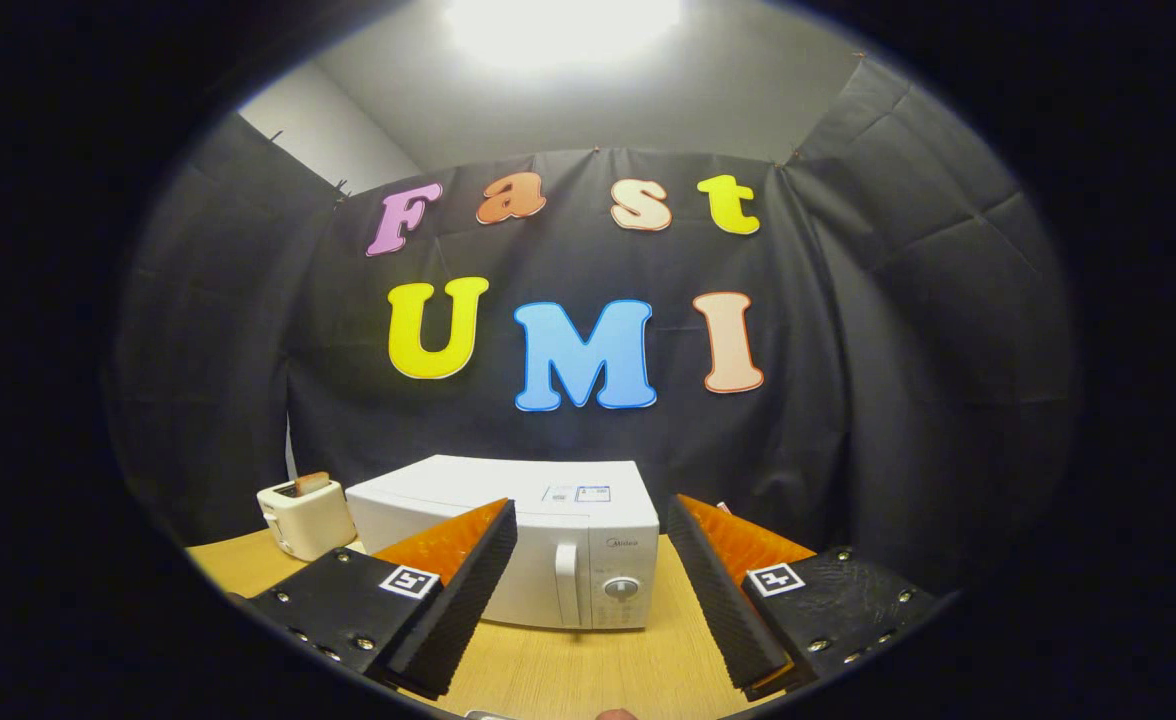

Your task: Open the microwave, put the food inside, and close the microwave door.

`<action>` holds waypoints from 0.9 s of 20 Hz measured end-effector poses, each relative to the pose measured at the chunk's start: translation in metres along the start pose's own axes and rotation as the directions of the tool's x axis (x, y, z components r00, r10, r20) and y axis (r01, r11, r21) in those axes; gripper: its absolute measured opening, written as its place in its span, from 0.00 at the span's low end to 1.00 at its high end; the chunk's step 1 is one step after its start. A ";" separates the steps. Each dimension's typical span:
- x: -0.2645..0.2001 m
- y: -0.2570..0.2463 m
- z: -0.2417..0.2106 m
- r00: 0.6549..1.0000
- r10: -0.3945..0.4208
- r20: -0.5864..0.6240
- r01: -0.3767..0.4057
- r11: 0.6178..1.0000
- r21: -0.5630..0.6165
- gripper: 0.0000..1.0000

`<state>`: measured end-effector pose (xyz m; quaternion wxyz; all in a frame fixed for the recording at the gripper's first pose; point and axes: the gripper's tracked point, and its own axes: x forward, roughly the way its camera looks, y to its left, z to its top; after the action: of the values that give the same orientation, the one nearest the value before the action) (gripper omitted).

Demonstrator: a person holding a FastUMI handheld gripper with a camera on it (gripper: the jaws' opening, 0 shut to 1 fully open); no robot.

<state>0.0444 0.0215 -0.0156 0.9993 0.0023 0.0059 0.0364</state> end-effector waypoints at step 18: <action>0.103 0.017 -0.108 0.986 0.031 -0.161 -0.039 0.998 -0.045 0.97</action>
<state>0.1443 0.0460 -0.1246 0.9946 -0.0246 0.0855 0.0542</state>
